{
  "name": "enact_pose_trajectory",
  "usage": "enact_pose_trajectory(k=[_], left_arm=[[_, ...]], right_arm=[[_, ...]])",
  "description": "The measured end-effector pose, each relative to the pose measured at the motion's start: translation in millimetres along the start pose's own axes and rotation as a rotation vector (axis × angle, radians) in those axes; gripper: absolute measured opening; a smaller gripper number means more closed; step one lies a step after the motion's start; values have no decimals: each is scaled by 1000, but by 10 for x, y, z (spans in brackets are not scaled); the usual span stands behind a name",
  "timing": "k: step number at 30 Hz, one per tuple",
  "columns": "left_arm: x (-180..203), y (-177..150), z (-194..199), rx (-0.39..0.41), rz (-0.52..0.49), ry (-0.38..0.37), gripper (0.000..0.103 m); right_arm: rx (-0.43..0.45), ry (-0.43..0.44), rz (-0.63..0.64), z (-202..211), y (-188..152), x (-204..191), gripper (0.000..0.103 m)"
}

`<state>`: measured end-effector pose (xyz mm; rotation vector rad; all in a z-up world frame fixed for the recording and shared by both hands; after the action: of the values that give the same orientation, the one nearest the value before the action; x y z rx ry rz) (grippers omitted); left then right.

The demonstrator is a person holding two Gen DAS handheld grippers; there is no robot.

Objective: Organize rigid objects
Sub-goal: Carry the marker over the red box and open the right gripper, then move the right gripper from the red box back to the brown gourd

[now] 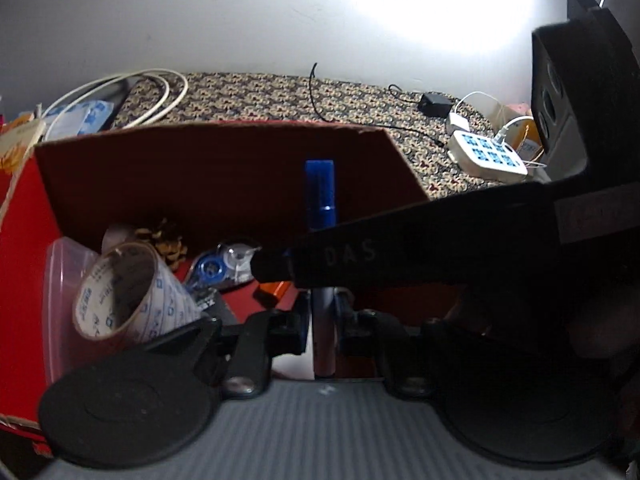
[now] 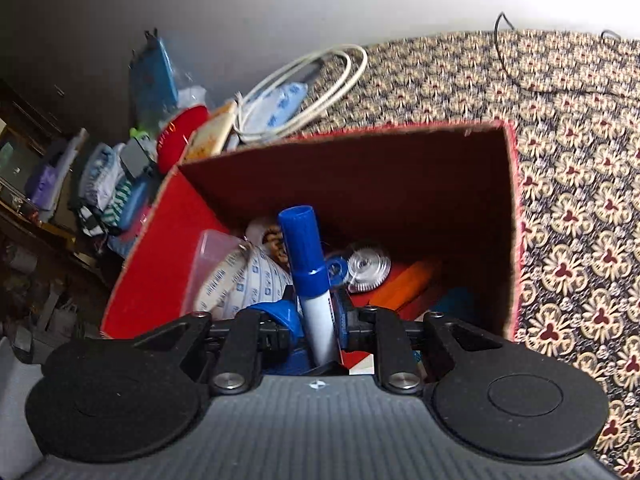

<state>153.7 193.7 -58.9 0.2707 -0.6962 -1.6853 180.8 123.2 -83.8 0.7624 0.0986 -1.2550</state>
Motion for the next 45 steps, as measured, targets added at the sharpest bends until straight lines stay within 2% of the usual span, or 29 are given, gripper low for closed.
enact_pose_trajectory(k=[2, 6, 12, 16, 17, 19, 21, 24, 32, 45], left_arm=[[-72, -24, -46, -10, -1, 26, 9], [-209, -21, -74, -20, 22, 50, 11], [-259, 39, 57, 24, 50, 51, 13], [-278, 84, 160, 32, 47, 113, 15], [-266, 92, 193, 34, 49, 126, 18], [-252, 97, 214, 22, 55, 148, 29], [-232, 106, 234, 13, 60, 172, 45], [-181, 117, 273, 15, 55, 201, 53], [58, 129, 369, 11, 24, 255, 56], [336, 68, 467, 5, 7, 372, 60]], right_arm=[[33, 5, -11, 13, 29, -8, 7], [75, 20, -55, 8, 95, 40, 6], [139, 44, -89, 174, 130, 84, 8], [199, 36, -95, 392, 125, 136, 8], [214, 38, -97, 451, 116, 145, 8], [237, 38, -106, 555, 87, 185, 8], [256, 33, -114, 648, 50, 218, 8], [283, 23, -126, 786, -25, 271, 8], [329, 1, -92, 1060, -158, 284, 8], [326, 1, -37, 1280, -323, 297, 8]])
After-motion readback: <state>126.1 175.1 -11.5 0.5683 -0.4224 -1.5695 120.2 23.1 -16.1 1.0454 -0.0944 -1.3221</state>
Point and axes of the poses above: each gripper's, at about its wrist camera, not at the fingertips, and z roughly against the way its jaws point, x to its right, y to its top, the point moved 8 cm from there along -z, roughly the way its jaws point
